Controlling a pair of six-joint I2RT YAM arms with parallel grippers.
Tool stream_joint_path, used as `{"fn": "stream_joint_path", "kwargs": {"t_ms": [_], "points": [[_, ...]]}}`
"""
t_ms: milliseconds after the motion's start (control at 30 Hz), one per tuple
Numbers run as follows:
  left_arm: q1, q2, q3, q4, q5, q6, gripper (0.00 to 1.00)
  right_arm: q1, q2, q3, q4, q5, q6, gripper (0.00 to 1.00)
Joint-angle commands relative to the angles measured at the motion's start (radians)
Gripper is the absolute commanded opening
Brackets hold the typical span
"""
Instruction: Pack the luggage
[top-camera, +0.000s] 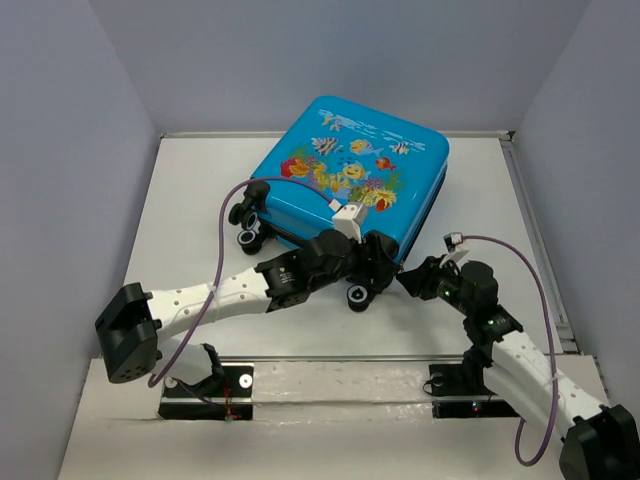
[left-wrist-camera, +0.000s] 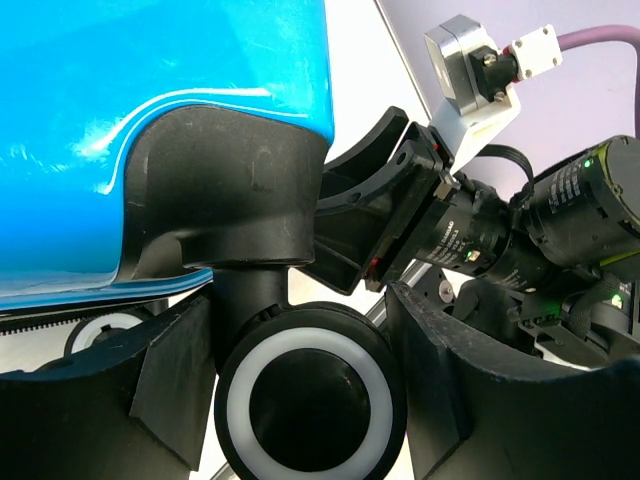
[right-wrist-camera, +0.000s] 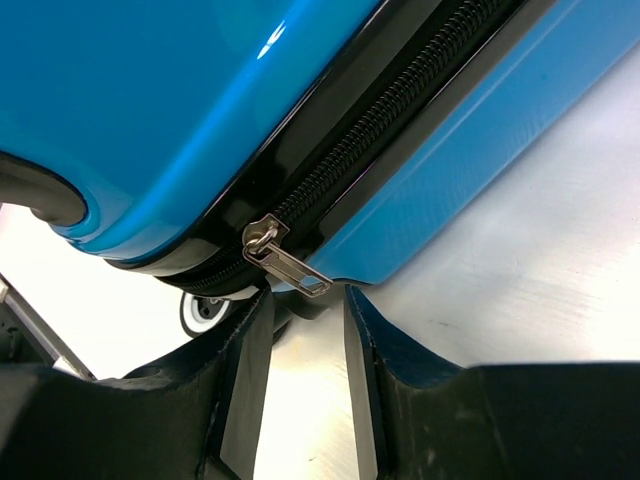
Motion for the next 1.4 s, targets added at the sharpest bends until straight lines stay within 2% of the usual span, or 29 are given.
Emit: {"fn": "stream_joint_path", "kwargs": {"t_ms": [0, 267, 567, 667, 700, 767, 833, 900, 1000, 1033, 1067, 1100, 1267, 1367], "points": [[0.012, -0.098, 0.009, 0.241, 0.030, 0.076, 0.06, 0.008, 0.035, 0.055, 0.060, 0.006, -0.025, 0.42], [0.015, -0.082, 0.015, 0.249, 0.068, 0.058, 0.06, 0.008, 0.110, 0.098, 0.139, -0.089, -0.076, 0.42], [0.022, -0.101, 0.049, 0.241, 0.070, 0.061, 0.06, 0.008, 0.184, 0.200, 0.075, -0.118, -0.151, 0.41], [0.028, -0.093, 0.043, 0.252, 0.113, 0.039, 0.06, 0.008, 0.204, 0.211, 0.072, -0.151, -0.175, 0.41], [0.028, -0.090, 0.043, 0.256, 0.119, 0.035, 0.06, 0.008, 0.207, 0.218, 0.069, -0.149, -0.182, 0.36], [0.028, -0.084, 0.047, 0.263, 0.137, 0.024, 0.06, 0.008, 0.209, 0.235, 0.040, -0.123, -0.198, 0.32], [0.029, -0.082, 0.061, 0.263, 0.140, 0.024, 0.06, 0.008, 0.200, 0.255, 0.020, -0.094, -0.203, 0.34], [0.029, -0.082, 0.072, 0.263, 0.146, 0.026, 0.06, 0.008, 0.199, 0.272, -0.020, -0.054, -0.235, 0.39], [0.029, -0.081, 0.067, 0.263, 0.146, 0.026, 0.06, 0.008, 0.222, 0.298, -0.025, -0.071, -0.258, 0.39], [0.028, -0.082, 0.063, 0.263, 0.146, 0.023, 0.06, 0.008, 0.245, 0.301, -0.017, -0.080, -0.260, 0.38], [0.028, -0.082, 0.052, 0.266, 0.146, 0.020, 0.06, 0.008, 0.256, 0.307, -0.009, -0.080, -0.269, 0.32], [0.029, -0.084, 0.046, 0.267, 0.146, 0.015, 0.06, 0.008, 0.265, 0.312, -0.014, -0.069, -0.274, 0.30], [0.029, -0.089, 0.027, 0.272, 0.148, 0.009, 0.06, 0.008, 0.270, 0.319, -0.011, -0.017, -0.300, 0.32], [0.028, -0.081, 0.032, 0.272, 0.160, 0.003, 0.06, 0.008, 0.298, 0.327, 0.011, -0.057, -0.312, 0.27]]}}
